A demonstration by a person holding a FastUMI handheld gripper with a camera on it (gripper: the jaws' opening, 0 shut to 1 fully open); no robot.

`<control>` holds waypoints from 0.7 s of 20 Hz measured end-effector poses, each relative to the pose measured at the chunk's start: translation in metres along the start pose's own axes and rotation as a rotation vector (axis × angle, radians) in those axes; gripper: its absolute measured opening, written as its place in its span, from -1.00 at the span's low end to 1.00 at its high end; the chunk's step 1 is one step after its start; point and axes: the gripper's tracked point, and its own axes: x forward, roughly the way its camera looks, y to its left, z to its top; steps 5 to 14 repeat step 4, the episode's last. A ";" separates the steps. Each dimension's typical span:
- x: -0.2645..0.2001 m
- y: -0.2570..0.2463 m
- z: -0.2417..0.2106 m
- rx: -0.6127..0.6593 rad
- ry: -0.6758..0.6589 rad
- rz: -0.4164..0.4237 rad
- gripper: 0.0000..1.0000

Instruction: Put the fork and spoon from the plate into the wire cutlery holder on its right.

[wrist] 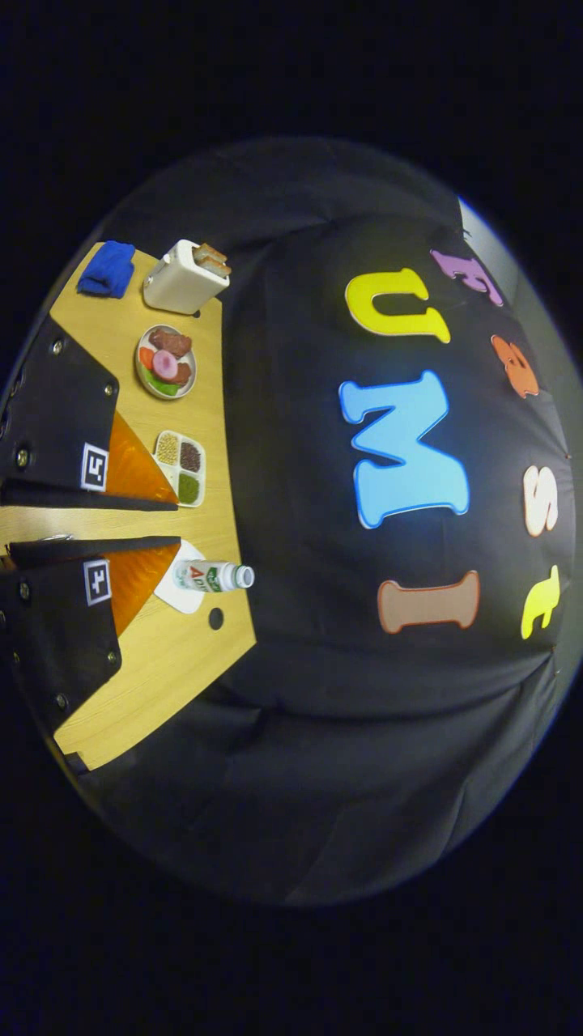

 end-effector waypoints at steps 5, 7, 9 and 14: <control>-0.017 0.026 0.032 -0.058 -0.142 0.010 -0.66; -0.017 0.026 0.032 -0.058 -0.142 0.010 -0.66; -0.017 0.026 0.032 -0.058 -0.142 0.010 -0.66; -0.017 0.026 0.032 -0.058 -0.142 0.010 -0.66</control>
